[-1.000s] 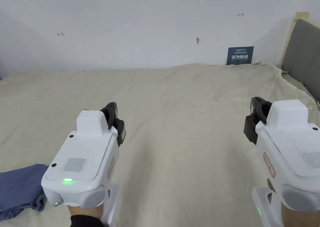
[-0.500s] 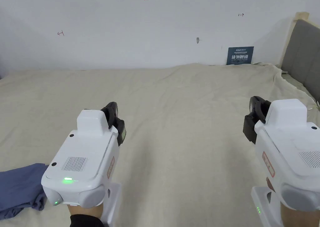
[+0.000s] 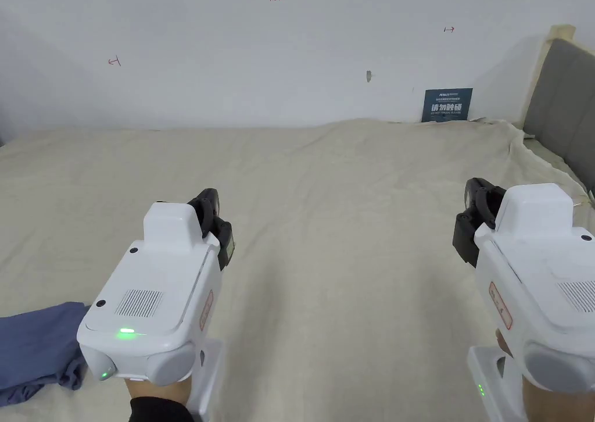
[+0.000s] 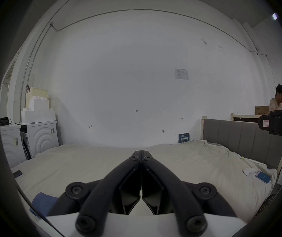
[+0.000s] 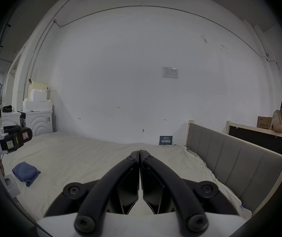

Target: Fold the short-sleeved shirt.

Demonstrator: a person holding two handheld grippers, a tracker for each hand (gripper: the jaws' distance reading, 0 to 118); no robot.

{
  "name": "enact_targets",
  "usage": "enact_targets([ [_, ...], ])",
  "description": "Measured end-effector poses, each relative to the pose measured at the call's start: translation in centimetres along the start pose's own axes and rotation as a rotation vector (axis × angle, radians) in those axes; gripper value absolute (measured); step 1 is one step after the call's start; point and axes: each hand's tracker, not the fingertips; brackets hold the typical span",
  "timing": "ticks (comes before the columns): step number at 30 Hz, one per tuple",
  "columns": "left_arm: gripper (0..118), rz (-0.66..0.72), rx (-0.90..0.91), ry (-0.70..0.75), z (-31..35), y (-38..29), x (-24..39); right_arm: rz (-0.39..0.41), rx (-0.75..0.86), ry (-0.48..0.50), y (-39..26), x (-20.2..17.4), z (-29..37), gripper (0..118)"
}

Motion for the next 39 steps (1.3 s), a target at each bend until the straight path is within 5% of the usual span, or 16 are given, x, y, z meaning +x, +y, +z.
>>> enact_targets([
  [20, 0, -0.008, 0.008, 0.014, 0.19, -0.29, -0.17, -0.007, -0.014, -0.006, -0.27, -0.22, -0.05, 0],
  [22, 8, -0.005, 0.003, 0.012, 0.23, -0.3, -0.27, -0.011, -0.018, -0.004, -0.36, -0.21, -0.07, 2],
  [23, 16, -0.004, -0.001, 0.012, 0.22, -0.34, -0.29, -0.013, -0.019, -0.002, -0.39, -0.2, -0.06, 7],
  [25, 51, -0.006, -0.005, 0.014, 0.24, -0.5, -0.35, -0.018, -0.02, -0.001, -0.36, -0.14, 0.0, 44],
  [27, 82, -0.013, 0.005, 0.031, 0.35, -0.64, -0.26, -0.022, -0.024, -0.004, -0.43, -0.08, -0.05, 94],
  [28, 95, -0.015, 0.006, 0.034, 0.38, -0.64, -0.27, -0.022, -0.023, -0.007, -0.47, -0.06, -0.01, 104],
  [31, 117, -0.002, 0.008, 0.043, 0.46, -0.61, -0.36, -0.021, -0.01, -0.01, -0.58, 0.02, 0.22, 107],
  [39, 118, 0.023, 0.017, 0.042, 0.55, -0.32, -0.48, -0.029, -0.009, -0.003, -0.7, 0.16, 0.34, 118],
])
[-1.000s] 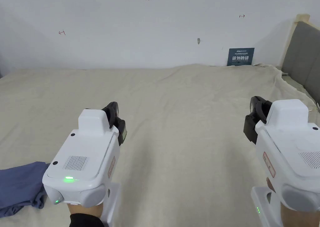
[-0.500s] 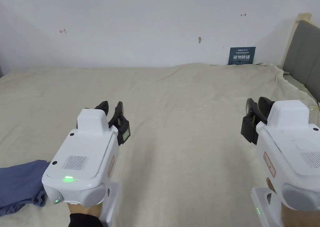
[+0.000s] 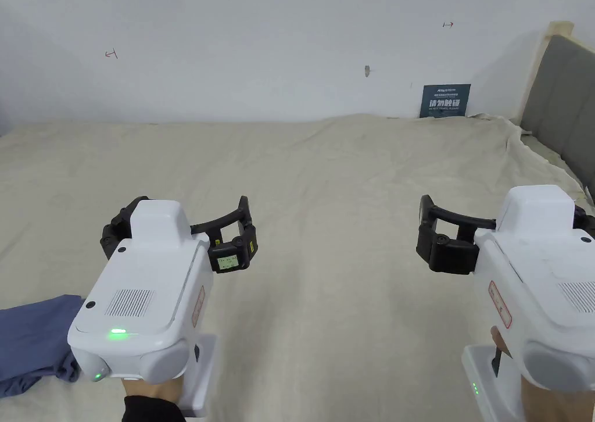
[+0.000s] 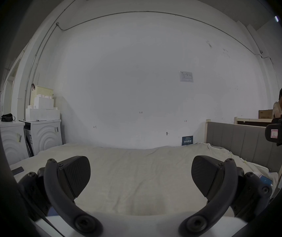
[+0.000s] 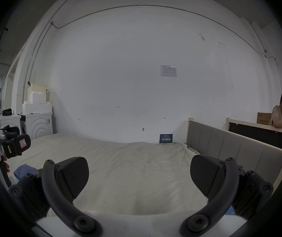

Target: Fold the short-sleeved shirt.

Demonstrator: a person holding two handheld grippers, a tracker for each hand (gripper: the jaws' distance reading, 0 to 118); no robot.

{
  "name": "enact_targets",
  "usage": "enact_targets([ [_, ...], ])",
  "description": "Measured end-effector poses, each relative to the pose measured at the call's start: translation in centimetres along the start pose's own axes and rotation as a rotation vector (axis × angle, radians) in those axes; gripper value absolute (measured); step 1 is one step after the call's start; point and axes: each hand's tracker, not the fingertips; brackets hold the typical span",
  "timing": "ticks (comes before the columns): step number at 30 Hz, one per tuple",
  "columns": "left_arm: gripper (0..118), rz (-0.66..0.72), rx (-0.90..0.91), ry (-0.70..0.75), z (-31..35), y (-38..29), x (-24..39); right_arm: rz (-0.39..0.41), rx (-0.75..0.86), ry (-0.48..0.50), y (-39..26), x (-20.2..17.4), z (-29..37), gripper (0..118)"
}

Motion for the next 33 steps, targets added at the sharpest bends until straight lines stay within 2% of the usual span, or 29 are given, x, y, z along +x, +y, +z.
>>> enact_targets([
  [33, 118, -0.022, 0.017, -0.003, 0.38, 0.11, 0.03, -0.002, 0.014, 0.002, 0.36, -0.17, 0.42, 118],
])
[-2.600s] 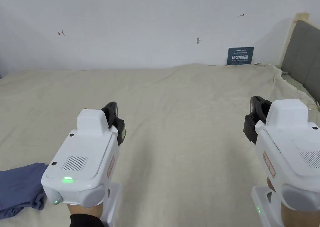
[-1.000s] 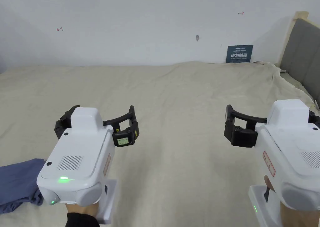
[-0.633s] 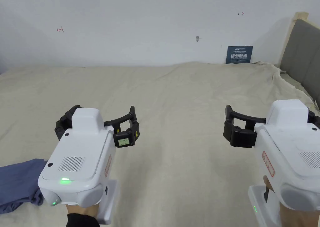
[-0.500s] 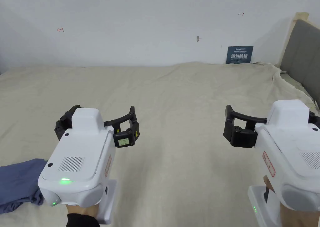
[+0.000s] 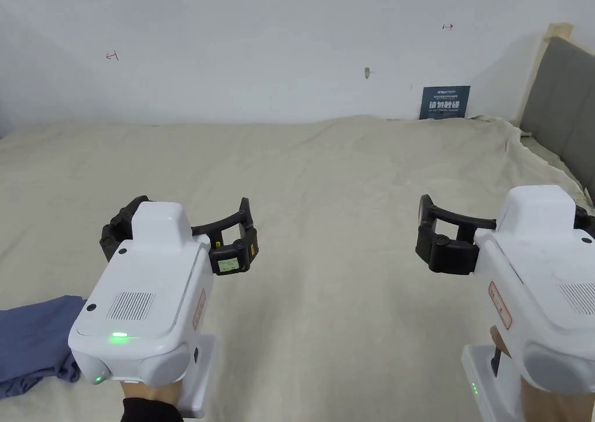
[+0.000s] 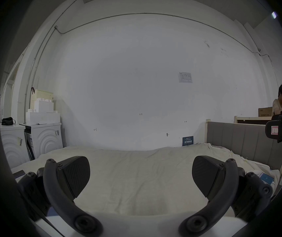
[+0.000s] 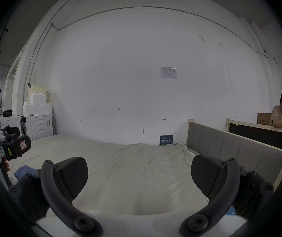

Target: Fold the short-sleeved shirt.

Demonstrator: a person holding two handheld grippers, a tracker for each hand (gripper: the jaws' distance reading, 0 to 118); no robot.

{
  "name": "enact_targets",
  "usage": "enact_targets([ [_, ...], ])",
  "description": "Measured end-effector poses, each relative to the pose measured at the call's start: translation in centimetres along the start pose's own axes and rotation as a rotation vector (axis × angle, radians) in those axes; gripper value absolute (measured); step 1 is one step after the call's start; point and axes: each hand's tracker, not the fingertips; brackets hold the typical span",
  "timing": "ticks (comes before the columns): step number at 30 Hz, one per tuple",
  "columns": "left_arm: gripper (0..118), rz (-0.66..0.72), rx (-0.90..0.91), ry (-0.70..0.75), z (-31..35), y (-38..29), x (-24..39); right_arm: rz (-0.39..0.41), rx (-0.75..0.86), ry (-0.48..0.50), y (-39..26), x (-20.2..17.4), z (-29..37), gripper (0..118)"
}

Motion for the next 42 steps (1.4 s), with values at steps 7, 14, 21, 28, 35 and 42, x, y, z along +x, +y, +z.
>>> enact_targets([
  [7, 118, -0.001, 0.004, -0.006, -0.01, 0.03, 0.21, 0.003, 0.0, -0.002, 0.05, -0.02, -0.02, 118],
  [14, 118, -0.004, 0.003, -0.007, -0.03, -0.05, 0.32, 0.005, 0.0, -0.003, 0.03, -0.01, -0.06, 118],
  [21, 118, -0.004, 0.006, -0.002, 0.0, -0.05, 0.16, 0.001, 0.008, -0.003, 0.09, -0.02, -0.03, 118],
  [28, 118, 0.0, 0.004, 0.0, 0.03, -0.09, 0.04, 0.004, 0.004, -0.003, 0.11, -0.18, -0.06, 118],
  [35, 118, 0.002, 0.002, 0.002, 0.04, -0.14, 0.0, 0.005, 0.009, -0.002, 0.19, -0.25, -0.02, 118],
  [42, 118, -0.002, 0.002, -0.002, 0.04, -0.06, 0.06, 0.012, 0.008, -0.004, 0.21, -0.25, 0.03, 118],
])
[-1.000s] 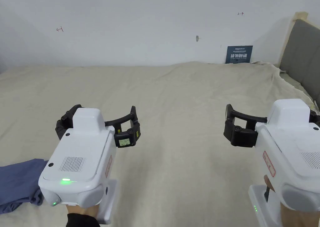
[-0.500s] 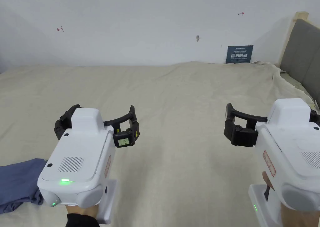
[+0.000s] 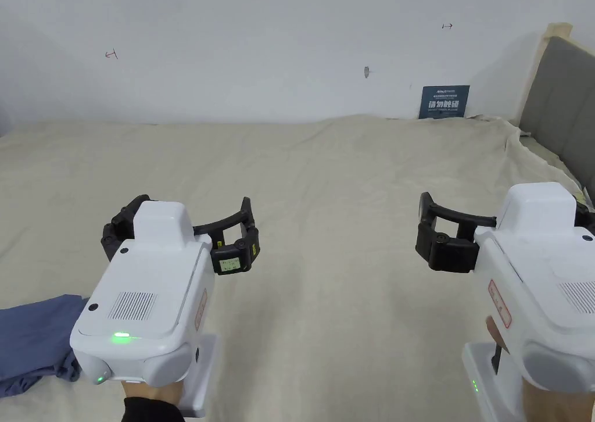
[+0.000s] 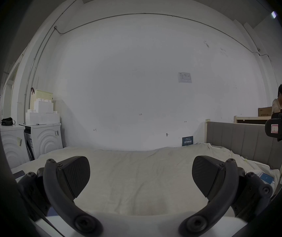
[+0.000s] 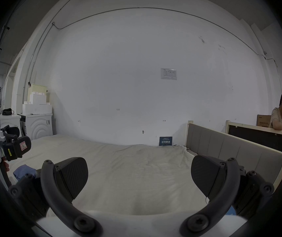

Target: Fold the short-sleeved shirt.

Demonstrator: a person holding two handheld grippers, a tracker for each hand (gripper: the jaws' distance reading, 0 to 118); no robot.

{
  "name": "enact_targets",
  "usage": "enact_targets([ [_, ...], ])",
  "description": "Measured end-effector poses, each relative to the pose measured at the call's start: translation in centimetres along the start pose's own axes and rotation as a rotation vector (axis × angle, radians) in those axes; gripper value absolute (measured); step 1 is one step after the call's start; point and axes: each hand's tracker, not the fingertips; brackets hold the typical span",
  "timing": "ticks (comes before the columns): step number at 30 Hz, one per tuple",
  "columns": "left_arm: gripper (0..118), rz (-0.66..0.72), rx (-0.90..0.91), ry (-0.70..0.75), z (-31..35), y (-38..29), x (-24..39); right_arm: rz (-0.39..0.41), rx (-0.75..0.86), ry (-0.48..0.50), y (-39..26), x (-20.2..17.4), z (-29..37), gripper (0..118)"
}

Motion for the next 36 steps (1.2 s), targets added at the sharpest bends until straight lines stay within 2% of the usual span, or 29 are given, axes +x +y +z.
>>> enact_targets([
  [8, 118, 0.005, -0.002, -0.01, 0.1, 0.0, -0.1, 0.022, -0.012, -0.013, 0.0, -0.2, 0.2, 118],
  [11, 118, 0.001, -0.004, -0.008, 0.1, -0.1, -0.1, 0.027, -0.075, -0.019, 0.3, -0.4, -0.1, 118],
  [17, 118, 0.0, -0.008, -0.014, 0.2, 0.1, 0.0, -0.091, -0.208, -0.099, 1.0, -0.4, -0.6, 118],
  [22, 118, 0.005, -0.003, -0.014, 0.3, 0.2, -0.2, -0.181, -0.474, -0.152, 2.7, 0.0, -1.2, 117],
  [25, 118, 0.004, -0.004, -0.01, 0.4, 0.3, -0.1, -0.191, -0.558, -0.105, 3.2, 0.1, -1.1, 117],
  [36, 118, 0.018, 0.009, -0.014, 0.5, 0.6, -0.3, -0.17, -0.54, -0.091, 3.6, -0.9, -0.7, 117],
])
